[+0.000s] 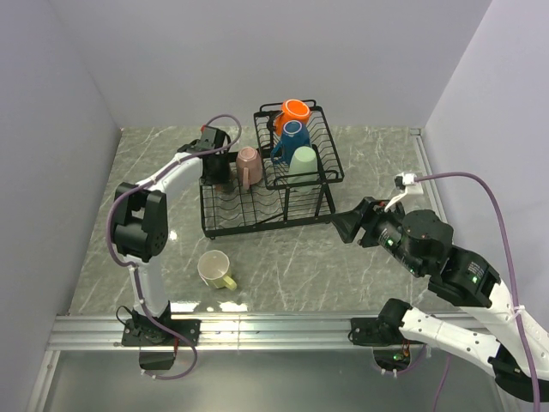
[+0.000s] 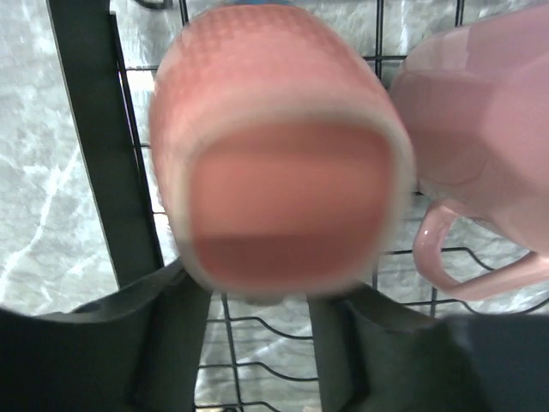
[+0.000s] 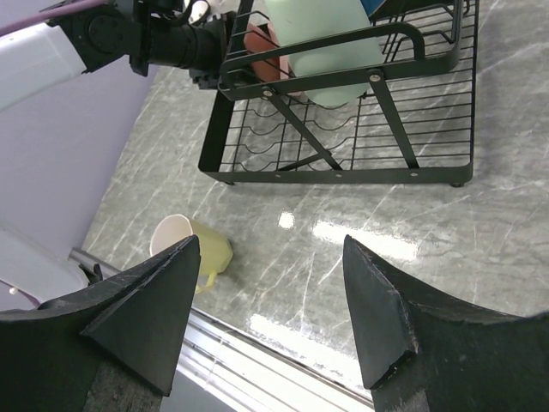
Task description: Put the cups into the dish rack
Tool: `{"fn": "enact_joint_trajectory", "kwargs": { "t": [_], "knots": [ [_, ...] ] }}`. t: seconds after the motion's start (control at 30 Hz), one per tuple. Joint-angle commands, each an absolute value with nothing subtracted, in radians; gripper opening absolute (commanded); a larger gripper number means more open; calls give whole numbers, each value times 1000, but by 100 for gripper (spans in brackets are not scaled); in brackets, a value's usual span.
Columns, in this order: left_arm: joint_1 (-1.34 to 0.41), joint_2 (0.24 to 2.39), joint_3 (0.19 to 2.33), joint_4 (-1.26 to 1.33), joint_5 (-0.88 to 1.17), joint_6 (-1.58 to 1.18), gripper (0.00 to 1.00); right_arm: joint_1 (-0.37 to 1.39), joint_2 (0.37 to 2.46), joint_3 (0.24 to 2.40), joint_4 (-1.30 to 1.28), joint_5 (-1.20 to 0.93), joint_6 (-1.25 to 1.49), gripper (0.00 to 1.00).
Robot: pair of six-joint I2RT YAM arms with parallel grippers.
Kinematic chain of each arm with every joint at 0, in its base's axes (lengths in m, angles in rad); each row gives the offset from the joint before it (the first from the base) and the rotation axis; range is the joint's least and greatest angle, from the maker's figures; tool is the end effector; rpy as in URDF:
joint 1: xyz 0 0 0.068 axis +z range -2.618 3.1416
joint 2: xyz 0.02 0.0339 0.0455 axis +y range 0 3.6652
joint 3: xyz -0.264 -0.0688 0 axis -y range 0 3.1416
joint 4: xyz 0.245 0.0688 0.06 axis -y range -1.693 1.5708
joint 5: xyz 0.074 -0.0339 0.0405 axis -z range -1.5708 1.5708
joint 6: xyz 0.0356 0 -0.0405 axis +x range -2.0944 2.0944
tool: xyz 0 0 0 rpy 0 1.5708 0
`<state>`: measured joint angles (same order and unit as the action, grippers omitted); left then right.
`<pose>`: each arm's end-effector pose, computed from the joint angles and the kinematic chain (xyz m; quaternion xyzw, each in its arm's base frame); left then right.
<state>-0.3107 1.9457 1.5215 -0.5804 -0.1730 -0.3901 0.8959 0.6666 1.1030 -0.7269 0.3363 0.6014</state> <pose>0.4048 -0.1235 0.2210 -0.0621 0.9549 -0.0176 0.2899 0.0793 0.0803 0.4038 -0.0171 0.7968 0.3025 0.5228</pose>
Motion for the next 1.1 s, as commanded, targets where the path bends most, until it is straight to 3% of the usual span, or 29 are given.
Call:
{"fn": "enact_joint_trajectory", "kwargs": {
  "t": [0.0,0.07,0.23,0.53,0.77,1.07],
  "knots": [
    [-311,1913,1542,-528,-181,-377,59,890,664,1108,-718,365,609,74],
    [-311,1902,1525,-514,-172,-377,69,891,669,1106,-712,361,607,74],
    [-311,1885,1557,-557,-176,-382,70,890,678,1106,-701,347,600,74],
    [-310,1639,1597,-655,-161,-400,72,899,739,1133,-672,210,505,72],
    [-293,1380,1477,-676,-114,-449,72,1058,1039,1313,-699,203,367,73],
    [-281,1128,1312,-758,-98,-543,72,1095,1446,1483,-652,-43,347,74]
  ]
}}
